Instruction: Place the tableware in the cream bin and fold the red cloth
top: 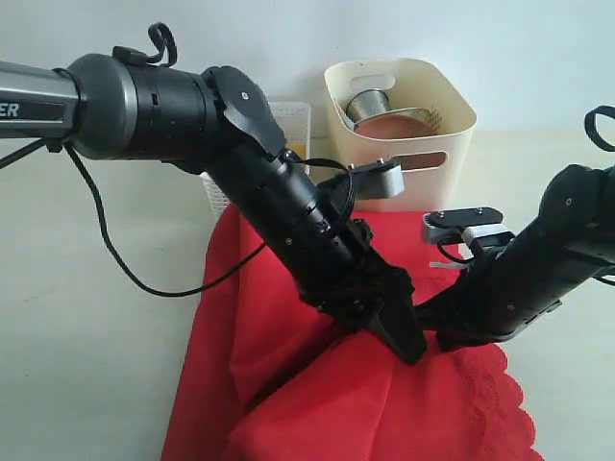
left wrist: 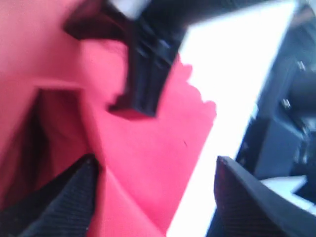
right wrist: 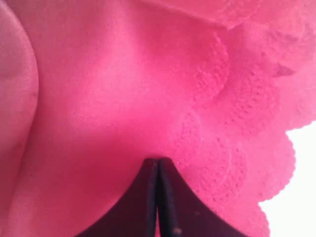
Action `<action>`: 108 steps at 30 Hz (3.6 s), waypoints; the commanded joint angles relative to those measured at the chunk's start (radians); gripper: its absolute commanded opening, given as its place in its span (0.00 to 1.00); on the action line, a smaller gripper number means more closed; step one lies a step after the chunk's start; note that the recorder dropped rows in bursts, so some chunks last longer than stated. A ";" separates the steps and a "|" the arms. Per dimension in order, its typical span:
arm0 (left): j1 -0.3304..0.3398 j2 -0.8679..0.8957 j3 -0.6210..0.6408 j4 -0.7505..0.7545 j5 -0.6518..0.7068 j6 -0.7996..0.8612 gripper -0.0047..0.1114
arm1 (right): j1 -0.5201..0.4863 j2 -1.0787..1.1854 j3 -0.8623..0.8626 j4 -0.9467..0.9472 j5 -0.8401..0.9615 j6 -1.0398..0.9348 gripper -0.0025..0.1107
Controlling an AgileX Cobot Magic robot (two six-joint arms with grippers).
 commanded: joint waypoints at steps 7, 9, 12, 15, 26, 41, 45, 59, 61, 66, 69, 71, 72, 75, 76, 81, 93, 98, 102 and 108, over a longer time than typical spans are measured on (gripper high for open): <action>0.028 -0.040 -0.004 0.123 0.067 -0.087 0.59 | 0.003 0.037 0.012 -0.023 -0.009 0.000 0.02; 0.044 -0.062 -0.004 0.159 0.037 -0.142 0.59 | 0.003 0.037 0.012 -0.023 -0.009 0.000 0.02; 0.058 -0.100 -0.004 0.160 -0.021 -0.166 0.60 | 0.003 0.037 0.012 -0.029 -0.004 0.000 0.02; 0.058 -0.141 -0.004 0.158 -0.095 -0.168 0.63 | 0.003 0.037 0.012 -0.044 -0.002 0.000 0.02; 0.058 -0.321 0.053 0.367 -0.125 -0.264 0.76 | 0.009 -0.097 0.041 -0.051 -0.055 0.000 0.02; 0.408 -0.636 0.249 0.482 -0.284 -0.400 0.76 | 0.207 -0.458 0.130 -0.024 -0.261 -0.032 0.02; 0.530 -0.688 0.251 0.415 -0.324 -0.404 0.76 | 0.325 -0.458 0.023 -0.031 -0.171 -0.139 0.02; 0.697 -0.771 0.298 0.314 -0.487 -0.416 0.76 | 0.625 -0.113 -0.328 -0.631 0.242 -0.148 0.67; 0.701 -0.774 0.298 0.308 -0.488 -0.416 0.76 | 0.658 -0.077 -0.334 -0.714 0.240 -0.103 0.69; 0.701 -0.774 0.298 0.306 -0.491 -0.416 0.76 | 0.711 0.003 -0.375 -0.786 0.244 0.014 0.69; 0.701 -0.774 0.298 0.306 -0.491 -0.416 0.76 | 0.712 0.052 -0.403 -0.791 0.254 0.084 0.69; 0.701 -0.774 0.298 0.302 -0.489 -0.416 0.76 | 0.712 0.086 -0.411 -0.797 0.261 0.100 0.69; 0.701 -0.774 0.298 0.302 -0.487 -0.416 0.76 | 0.712 0.100 -0.411 -0.799 0.261 0.100 0.69; 0.701 -0.774 0.298 0.302 -0.485 -0.416 0.76 | 0.712 0.130 -0.411 -0.800 0.283 0.132 0.66; 0.701 -0.774 0.298 0.297 -0.485 -0.416 0.76 | 0.712 0.133 -0.413 -0.811 0.297 0.150 0.62; 0.701 -0.774 0.298 0.276 -0.485 -0.406 0.76 | 0.712 0.118 -0.434 -0.965 0.360 0.417 0.16; 0.701 -0.774 0.298 0.274 -0.471 -0.406 0.76 | 0.628 -0.072 -0.454 -0.966 0.490 0.571 0.02; 0.701 -0.774 0.298 0.274 -0.468 -0.406 0.76 | 0.499 -0.107 -0.454 -0.884 0.417 0.569 0.02; 0.695 -0.772 0.302 0.274 -0.468 -0.402 0.76 | 0.376 -0.107 -0.454 -0.815 0.336 0.569 0.02; 0.695 -0.768 0.304 0.274 -0.474 -0.402 0.76 | 0.196 -0.083 -0.454 -0.709 0.192 0.569 0.02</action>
